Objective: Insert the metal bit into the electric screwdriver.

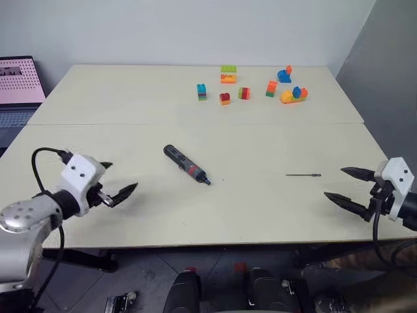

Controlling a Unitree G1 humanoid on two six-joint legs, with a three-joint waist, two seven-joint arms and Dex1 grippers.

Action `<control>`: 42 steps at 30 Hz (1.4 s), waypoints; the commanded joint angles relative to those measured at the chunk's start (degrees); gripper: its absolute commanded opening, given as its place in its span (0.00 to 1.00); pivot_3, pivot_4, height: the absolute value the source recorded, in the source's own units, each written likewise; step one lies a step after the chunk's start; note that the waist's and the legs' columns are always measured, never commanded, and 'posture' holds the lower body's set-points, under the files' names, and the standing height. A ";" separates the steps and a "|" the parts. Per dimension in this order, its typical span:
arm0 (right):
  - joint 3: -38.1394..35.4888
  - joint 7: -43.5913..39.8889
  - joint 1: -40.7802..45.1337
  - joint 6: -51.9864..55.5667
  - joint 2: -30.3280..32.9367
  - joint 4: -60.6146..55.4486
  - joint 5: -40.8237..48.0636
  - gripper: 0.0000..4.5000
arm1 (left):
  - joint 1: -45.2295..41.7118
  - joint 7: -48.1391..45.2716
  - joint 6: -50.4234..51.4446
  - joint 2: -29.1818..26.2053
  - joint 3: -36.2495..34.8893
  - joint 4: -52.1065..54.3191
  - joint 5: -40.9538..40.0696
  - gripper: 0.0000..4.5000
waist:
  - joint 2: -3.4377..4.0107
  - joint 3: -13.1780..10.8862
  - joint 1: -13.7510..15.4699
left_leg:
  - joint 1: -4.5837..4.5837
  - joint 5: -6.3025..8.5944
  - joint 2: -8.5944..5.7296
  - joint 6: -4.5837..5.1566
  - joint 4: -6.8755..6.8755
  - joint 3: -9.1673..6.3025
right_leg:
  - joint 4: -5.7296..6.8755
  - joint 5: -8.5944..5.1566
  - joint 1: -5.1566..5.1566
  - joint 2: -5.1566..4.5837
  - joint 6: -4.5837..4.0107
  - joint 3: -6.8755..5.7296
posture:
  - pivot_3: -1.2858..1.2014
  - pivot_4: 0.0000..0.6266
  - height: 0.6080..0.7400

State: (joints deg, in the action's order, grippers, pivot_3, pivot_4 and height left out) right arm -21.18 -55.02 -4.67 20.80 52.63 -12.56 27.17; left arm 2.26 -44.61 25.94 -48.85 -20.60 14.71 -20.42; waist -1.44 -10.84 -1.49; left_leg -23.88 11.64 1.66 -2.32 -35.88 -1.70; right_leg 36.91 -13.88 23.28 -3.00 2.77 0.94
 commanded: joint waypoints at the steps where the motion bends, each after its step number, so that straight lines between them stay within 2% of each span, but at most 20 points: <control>1: -0.38 0.27 1.22 0.62 -0.02 -2.63 0.78 0.99 | -0.92 -0.78 2.76 -0.84 -0.93 2.42 -2.34 1.00 | -0.01 0.00 0.01 | 0.00 0.00 0.00 0.00 0.00 0.00 | 0.00 0.00 0.00 0.00 0.00 0.00 | 0.52 0.24 1.00; 5: 0.16 0.01 1.04 0.97 -0.35 -3.38 0.35 0.99 | -1.61 0.22 2.41 -1.17 0.03 2.75 -0.47 1.00 | 0.00 0.00 0.02 | 0.00 0.00 0.02 0.00 0.04 -0.01 | 0.02 -0.01 0.01 0.03 0.01 -0.03 | 0.52 0.24 1.00; 12: 0.80 0.26 1.57 1.90 -0.90 -5.01 0.76 0.99 | -2.38 -2.78 0.59 -0.68 -0.89 2.08 -2.67 1.00 | -0.01 0.00 0.01 | 0.01 0.00 0.01 0.00 0.01 0.01 | 0.03 0.00 0.00 0.02 0.02 -0.01 | 0.52 0.24 1.00; 17: 2.19 -0.79 1.93 3.83 -0.64 -8.58 2.38 0.99 | -3.22 -4.84 -7.64 -2.48 1.11 -1.62 2.37 1.00 | -0.01 0.00 0.04 | 0.01 0.00 0.01 0.00 0.02 0.01 | 0.03 0.00 0.01 0.02 0.02 -0.01 | 0.52 0.24 1.00; 22: 4.62 -1.67 5.21 6.53 0.16 -12.95 4.78 0.99 | -12.11 -8.86 -14.68 -3.25 8.07 -7.18 5.77 1.00 | -0.01 -0.01 0.18 | 0.02 0.00 0.02 0.00 0.01 -0.01 | 0.06 0.00 0.00 0.03 0.02 -0.02 | 0.52 0.24 1.00; 30: 6.99 -2.46 8.11 12.89 1.54 -20.63 11.41 0.99 | -33.68 -27.48 -29.26 -3.58 25.93 -21.89 13.21 1.00 | -0.02 0.00 1.33 | -0.06 0.00 0.00 0.01 -0.02 0.08 | 0.03 0.00 0.00 0.05 0.03 0.00 | 0.52 0.24 1.00; 35: 9.50 1.87 9.52 18.03 0.04 -24.46 14.43 0.99 | -46.43 -35.33 -37.79 0.21 35.76 -34.66 20.41 1.00 | -0.03 -0.01 1.37 | -0.14 0.00 0.03 0.01 -0.02 0.06 | 0.03 -0.02 0.05 0.16 0.08 0.01 | 0.52 0.24 1.00; 38: 10.47 4.24 9.42 21.01 -0.59 -26.46 16.31 0.99 | -55.16 -38.23 -43.77 5.29 41.96 -44.24 25.98 1.00 | -0.05 -0.02 1.48 | -0.14 0.00 0.03 0.02 -0.09 0.06 | 0.06 -0.02 0.04 0.17 0.10 0.04 | 0.52 0.24 1.00; 42: 10.40 5.60 9.86 22.61 -1.08 -27.88 18.17 0.99 | -61.75 -40.07 -49.87 10.81 45.06 -53.94 28.65 1.00 | -0.07 -0.03 1.58 | -0.29 -0.01 0.01 0.03 -0.22 0.00 | 0.04 0.02 0.03 0.20 0.16 0.04 | 0.52 0.24 1.00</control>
State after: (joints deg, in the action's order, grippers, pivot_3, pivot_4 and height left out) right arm -9.84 -50.05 4.46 43.04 51.46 -38.42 43.60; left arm -57.12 -84.00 -21.05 -38.66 23.95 -36.65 7.19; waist -1.52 -10.87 0.09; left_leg -24.17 11.63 1.68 -2.29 -36.10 -1.69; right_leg 36.93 -13.85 23.31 -2.80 2.95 1.01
